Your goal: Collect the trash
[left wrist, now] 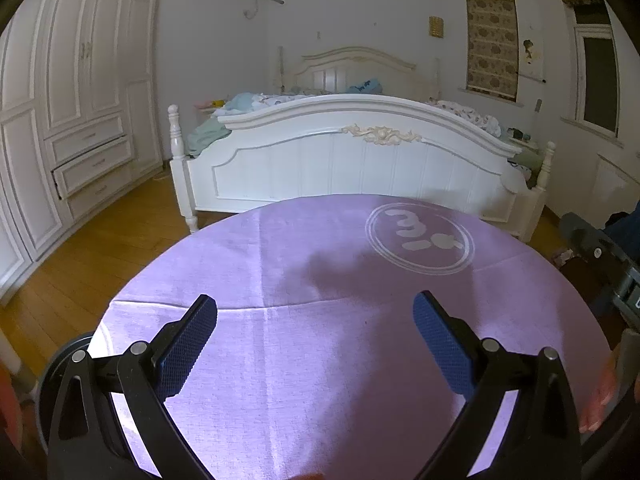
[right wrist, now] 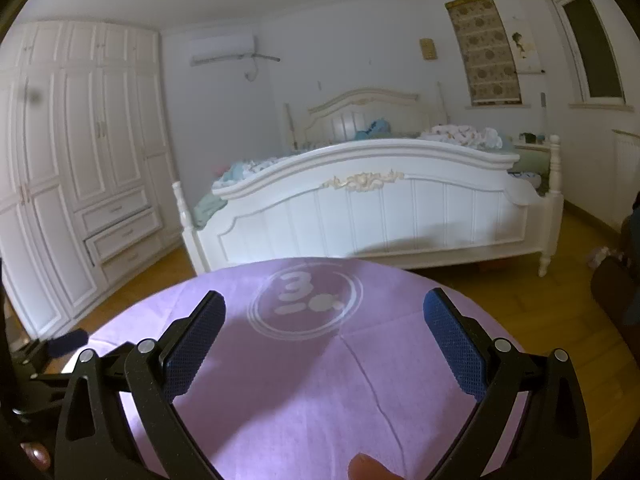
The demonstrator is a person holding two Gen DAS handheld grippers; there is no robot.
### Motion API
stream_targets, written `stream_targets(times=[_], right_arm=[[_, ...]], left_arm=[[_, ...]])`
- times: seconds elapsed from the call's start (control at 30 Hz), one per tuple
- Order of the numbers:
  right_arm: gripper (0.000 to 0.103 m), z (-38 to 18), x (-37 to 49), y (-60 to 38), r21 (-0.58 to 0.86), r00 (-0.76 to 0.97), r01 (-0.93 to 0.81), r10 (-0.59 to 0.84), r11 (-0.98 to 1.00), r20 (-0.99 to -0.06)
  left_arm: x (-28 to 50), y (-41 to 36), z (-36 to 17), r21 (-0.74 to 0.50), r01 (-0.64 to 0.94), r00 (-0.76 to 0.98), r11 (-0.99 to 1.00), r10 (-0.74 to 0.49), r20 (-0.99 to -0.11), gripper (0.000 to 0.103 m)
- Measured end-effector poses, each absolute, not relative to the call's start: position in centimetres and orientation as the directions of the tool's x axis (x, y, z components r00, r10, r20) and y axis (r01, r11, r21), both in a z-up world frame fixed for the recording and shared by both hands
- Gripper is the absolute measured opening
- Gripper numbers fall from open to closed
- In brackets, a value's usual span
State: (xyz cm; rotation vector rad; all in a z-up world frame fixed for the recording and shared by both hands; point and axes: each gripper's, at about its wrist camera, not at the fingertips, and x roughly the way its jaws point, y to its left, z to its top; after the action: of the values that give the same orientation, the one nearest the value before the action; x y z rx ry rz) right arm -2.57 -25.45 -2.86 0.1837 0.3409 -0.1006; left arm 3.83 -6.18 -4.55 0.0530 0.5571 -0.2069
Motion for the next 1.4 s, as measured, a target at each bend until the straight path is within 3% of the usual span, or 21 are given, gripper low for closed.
stream_targets(times=[1.4], right_arm=[[0.098, -3.4, -1.3, -25.8, 0.169, 0.922, 0.129, -0.055, 0.977, -0.383]], left_arm=[[3.9, -6.4, -4.8, 0.040, 0.177, 0.831, 0.983, -0.127, -0.541, 0.098]])
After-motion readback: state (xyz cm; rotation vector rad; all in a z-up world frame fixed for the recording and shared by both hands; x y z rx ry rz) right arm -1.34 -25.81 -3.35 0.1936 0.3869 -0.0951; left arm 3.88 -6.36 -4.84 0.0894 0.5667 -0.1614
